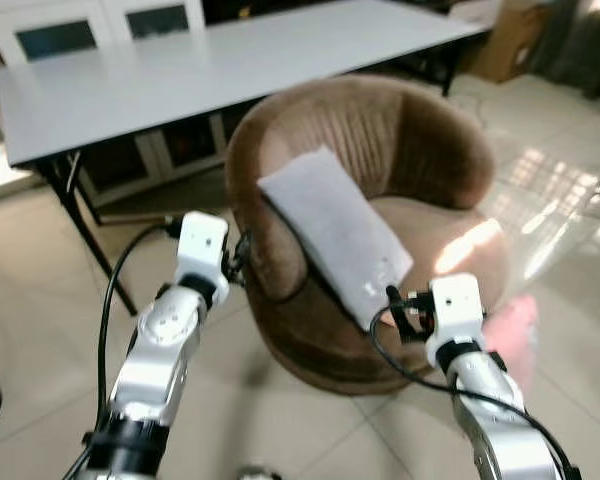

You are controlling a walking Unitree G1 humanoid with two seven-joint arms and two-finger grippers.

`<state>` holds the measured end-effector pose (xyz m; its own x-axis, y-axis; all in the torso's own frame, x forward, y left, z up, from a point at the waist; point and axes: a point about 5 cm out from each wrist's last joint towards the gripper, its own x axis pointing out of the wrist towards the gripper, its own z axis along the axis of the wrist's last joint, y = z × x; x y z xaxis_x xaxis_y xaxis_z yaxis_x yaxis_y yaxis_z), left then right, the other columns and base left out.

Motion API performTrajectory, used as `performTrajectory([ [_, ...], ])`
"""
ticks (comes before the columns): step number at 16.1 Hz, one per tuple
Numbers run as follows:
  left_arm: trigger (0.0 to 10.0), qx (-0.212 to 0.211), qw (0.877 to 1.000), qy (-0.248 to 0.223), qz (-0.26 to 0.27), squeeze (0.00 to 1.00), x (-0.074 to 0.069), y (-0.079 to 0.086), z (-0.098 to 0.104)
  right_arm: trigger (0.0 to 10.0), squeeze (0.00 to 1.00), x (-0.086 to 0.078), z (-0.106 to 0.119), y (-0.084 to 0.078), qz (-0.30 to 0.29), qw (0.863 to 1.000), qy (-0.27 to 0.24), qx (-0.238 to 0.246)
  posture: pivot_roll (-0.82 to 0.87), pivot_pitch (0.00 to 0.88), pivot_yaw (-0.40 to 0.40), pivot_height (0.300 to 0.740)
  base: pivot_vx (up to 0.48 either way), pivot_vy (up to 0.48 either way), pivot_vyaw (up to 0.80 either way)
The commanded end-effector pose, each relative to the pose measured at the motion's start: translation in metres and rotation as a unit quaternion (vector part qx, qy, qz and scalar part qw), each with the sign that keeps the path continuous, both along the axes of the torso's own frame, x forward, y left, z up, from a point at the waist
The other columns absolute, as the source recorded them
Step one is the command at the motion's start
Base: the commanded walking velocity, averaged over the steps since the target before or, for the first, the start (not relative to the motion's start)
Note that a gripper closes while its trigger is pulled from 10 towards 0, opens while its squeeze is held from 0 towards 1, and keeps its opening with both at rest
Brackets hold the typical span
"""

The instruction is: Move the pillow to the sofa from floor

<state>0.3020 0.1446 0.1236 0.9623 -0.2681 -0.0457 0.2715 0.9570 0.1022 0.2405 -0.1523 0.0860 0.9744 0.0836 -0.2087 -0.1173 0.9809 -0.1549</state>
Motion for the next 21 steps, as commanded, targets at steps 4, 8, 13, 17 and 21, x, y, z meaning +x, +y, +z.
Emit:
performTrajectory([
  [4, 10.0, 0.005, 1.000, 0.003, -0.001, 0.00, 0.0000, -0.0057, 0.0010, 10.0, 0.00, 0.0006, 0.0010, -0.0099, -0.016, 1.000, -0.002, -0.010, -0.08, 0.012, 0.070, 0.740, 0.000, -0.120, 0.54],
  [8, 10.0, 0.010, 1.000, 0.003, 0.003, 0.00, 0.0010, -0.0067, 0.0009, 10.0, 0.00, 0.0028, 0.0019, -0.0104, -0.014, 1.000, -0.004, -0.013, -0.08, 0.013, 0.066, 0.740, 0.000, -0.480, 0.55],
  [13, 10.0, 0.013, 1.000, 0.006, 0.005, 0.00, 0.0010, -0.0065, -0.0002, 10.0, 0.00, 0.0022, 0.0002, -0.0114, -0.019, 1.000, 0.000, -0.009, -0.08, 0.012, 0.069, 0.740, 0.000, -0.480, 0.44],
  [17, 10.0, 0.015, 1.000, 0.007, 0.006, 0.00, 0.0014, -0.0072, -0.0008, 10.0, 0.00, 0.0019, -0.0006, -0.0125, -0.021, 1.000, 0.003, -0.005, -0.08, 0.014, 0.071, 0.740, 0.000, -0.480, 0.00],
  [21, 10.0, 0.016, 1.000, 0.009, 0.007, 0.00, 0.0009, -0.0067, -0.0024, 10.0, 0.00, 0.0016, -0.0005, -0.0128, -0.022, 1.000, 0.003, -0.004, -0.08, 0.015, 0.073, 0.740, 0.000, -0.480, 0.00],
])
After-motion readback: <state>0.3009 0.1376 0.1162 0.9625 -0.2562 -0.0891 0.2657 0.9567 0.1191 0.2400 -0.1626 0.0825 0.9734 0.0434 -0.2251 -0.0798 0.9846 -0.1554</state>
